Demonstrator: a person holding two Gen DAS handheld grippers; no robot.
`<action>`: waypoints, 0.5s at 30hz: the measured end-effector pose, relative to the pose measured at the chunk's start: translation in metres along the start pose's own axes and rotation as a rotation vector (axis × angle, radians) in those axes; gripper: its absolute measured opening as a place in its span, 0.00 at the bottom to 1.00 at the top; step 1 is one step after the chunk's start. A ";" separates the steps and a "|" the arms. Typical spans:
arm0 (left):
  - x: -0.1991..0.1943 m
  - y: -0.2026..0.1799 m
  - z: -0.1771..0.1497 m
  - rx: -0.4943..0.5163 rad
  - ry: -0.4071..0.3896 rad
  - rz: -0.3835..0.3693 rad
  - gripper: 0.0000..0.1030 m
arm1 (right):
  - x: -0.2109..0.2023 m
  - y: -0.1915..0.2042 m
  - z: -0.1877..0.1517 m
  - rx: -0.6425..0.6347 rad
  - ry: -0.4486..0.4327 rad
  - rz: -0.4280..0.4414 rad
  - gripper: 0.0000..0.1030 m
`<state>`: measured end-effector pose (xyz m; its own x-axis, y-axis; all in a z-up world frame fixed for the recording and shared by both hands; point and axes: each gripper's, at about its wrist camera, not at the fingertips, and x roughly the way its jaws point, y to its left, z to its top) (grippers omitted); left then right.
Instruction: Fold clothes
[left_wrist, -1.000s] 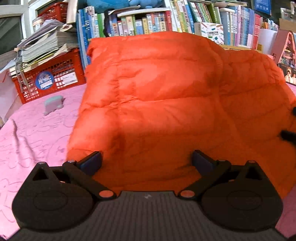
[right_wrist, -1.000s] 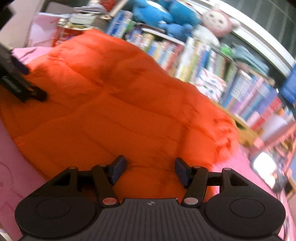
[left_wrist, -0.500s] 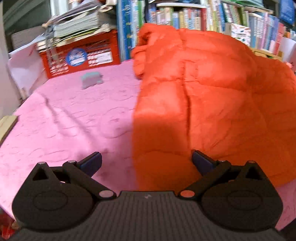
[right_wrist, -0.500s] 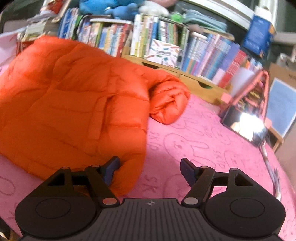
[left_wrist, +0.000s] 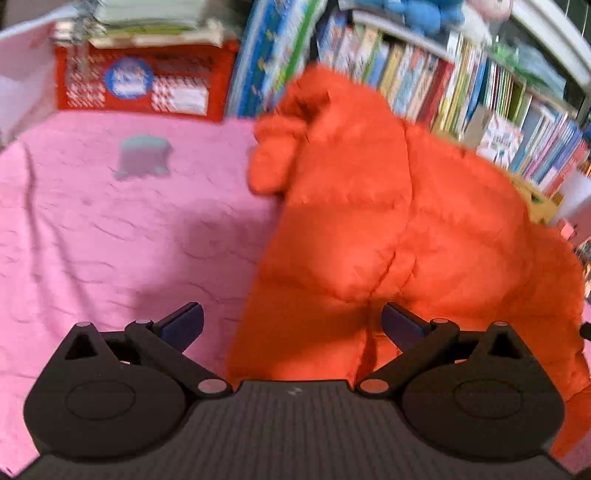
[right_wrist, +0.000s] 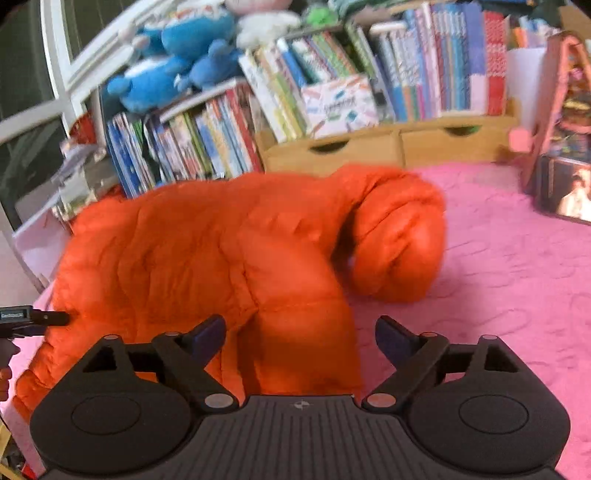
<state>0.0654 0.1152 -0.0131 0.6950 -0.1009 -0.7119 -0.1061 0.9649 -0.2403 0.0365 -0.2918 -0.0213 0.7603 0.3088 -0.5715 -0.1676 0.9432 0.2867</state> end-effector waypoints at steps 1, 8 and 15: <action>0.004 -0.002 -0.004 0.010 0.015 -0.002 0.97 | 0.006 0.002 -0.002 0.004 0.020 -0.002 0.72; -0.018 -0.020 -0.038 0.185 0.056 -0.003 0.95 | -0.003 0.007 -0.029 -0.037 0.061 0.011 0.33; -0.047 -0.005 -0.048 0.106 0.128 -0.116 0.92 | -0.044 -0.009 -0.044 0.016 0.066 0.115 0.24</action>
<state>-0.0013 0.1033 -0.0099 0.6011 -0.2369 -0.7633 0.0498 0.9643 -0.2600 -0.0231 -0.3090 -0.0327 0.6939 0.4226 -0.5830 -0.2409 0.8993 0.3651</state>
